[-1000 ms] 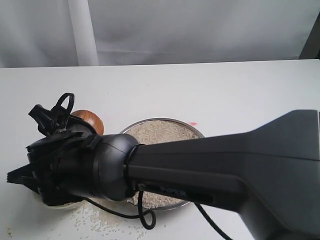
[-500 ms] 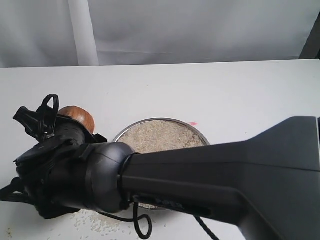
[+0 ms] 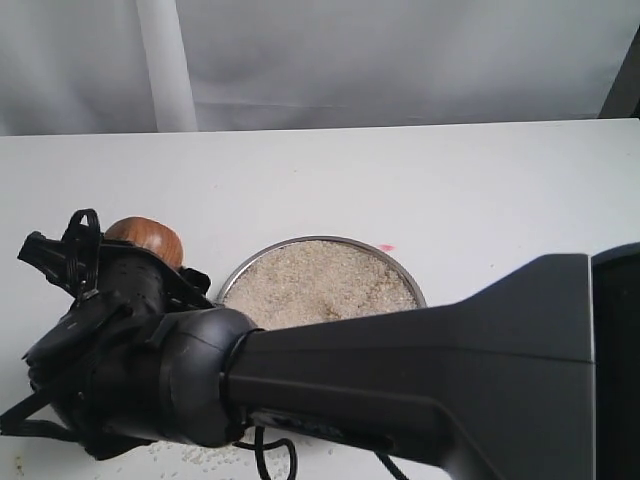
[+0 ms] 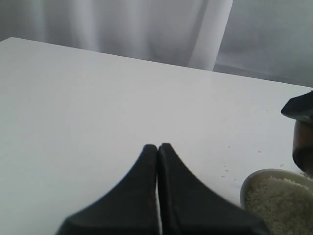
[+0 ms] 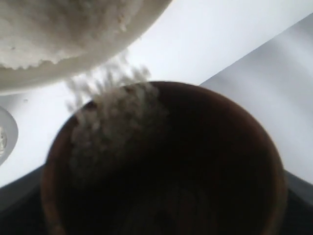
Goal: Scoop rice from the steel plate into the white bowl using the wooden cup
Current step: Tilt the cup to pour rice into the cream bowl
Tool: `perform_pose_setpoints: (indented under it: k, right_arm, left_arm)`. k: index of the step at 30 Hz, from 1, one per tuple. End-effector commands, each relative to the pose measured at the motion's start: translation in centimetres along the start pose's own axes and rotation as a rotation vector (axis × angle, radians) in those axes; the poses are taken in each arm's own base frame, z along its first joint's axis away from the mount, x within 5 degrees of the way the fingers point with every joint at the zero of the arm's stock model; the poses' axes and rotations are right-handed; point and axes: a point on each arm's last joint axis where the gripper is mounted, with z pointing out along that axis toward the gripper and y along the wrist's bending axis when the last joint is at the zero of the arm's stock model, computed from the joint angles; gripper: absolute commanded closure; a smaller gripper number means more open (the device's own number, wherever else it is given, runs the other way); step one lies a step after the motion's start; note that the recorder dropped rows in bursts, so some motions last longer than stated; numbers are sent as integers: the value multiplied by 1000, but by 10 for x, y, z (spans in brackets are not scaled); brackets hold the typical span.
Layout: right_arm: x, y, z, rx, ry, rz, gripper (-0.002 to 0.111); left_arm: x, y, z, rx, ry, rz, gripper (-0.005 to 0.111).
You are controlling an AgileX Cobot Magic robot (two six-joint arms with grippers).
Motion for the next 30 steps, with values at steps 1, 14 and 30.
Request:
perform_pose_setpoints:
  k: [1, 14, 30]
  right_arm:
    - [7, -7, -5, 36, 65, -43, 108]
    - [0, -14, -14, 73, 90, -92, 108]
    - [5, -16, -16, 92, 161, -95, 108]
  left_arm:
    - [-2, -1, -1, 9, -10, -6, 107]
    - [-2, -1, -1, 9, -10, -6, 107]
    - [-2, -1, -1, 9, -10, -6, 107]
